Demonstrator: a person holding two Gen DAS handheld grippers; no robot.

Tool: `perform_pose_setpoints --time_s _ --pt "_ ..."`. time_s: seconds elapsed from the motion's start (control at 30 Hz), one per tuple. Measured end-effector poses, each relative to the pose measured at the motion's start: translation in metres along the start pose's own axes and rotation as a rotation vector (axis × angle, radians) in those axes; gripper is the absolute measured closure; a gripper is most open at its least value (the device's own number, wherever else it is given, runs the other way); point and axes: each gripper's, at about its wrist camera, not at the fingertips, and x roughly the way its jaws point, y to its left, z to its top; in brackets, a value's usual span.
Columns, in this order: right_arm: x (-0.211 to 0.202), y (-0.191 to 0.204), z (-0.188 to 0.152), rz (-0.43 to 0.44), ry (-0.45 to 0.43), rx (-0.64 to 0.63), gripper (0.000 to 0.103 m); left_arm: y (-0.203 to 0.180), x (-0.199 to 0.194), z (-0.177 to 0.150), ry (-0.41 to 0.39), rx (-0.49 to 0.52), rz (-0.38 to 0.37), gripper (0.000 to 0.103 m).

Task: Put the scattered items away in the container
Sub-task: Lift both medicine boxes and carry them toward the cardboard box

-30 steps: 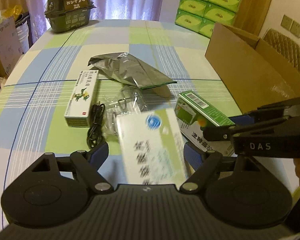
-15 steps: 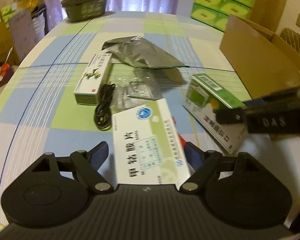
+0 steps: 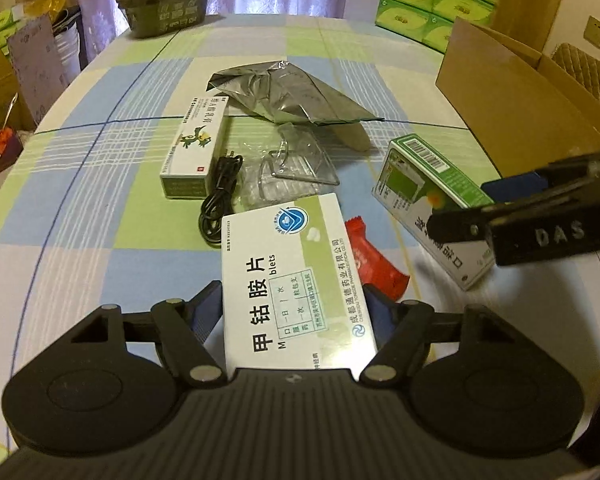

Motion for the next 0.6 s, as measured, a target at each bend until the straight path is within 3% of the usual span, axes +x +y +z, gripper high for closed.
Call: perform_pose_setpoints --time_s 0.3,0.33,0.37,0.4,0.6 --pt "0.0 -0.014 0.005 0.015 -0.014 0.105 0.026 0.009 -0.008 -0.005 -0.016 -0.007 -0.005 0.033" --pt "0.001 -0.013 0.006 0.014 -0.01 0.101 0.027 0.009 -0.008 -0.005 -0.017 -0.009 -0.005 0.033" --pt "0.002 -0.012 0.006 0.012 -0.005 0.091 0.04 0.01 -0.008 -0.005 -0.018 -0.01 -0.005 0.033" --pt "0.004 -0.01 0.006 0.011 0.003 0.076 0.045 0.009 -0.008 -0.005 -0.019 -0.01 -0.006 0.033" --pt "0.014 0.0 0.006 0.013 0.032 0.002 0.045 0.008 -0.006 -0.005 -0.014 -0.009 -0.018 0.033"
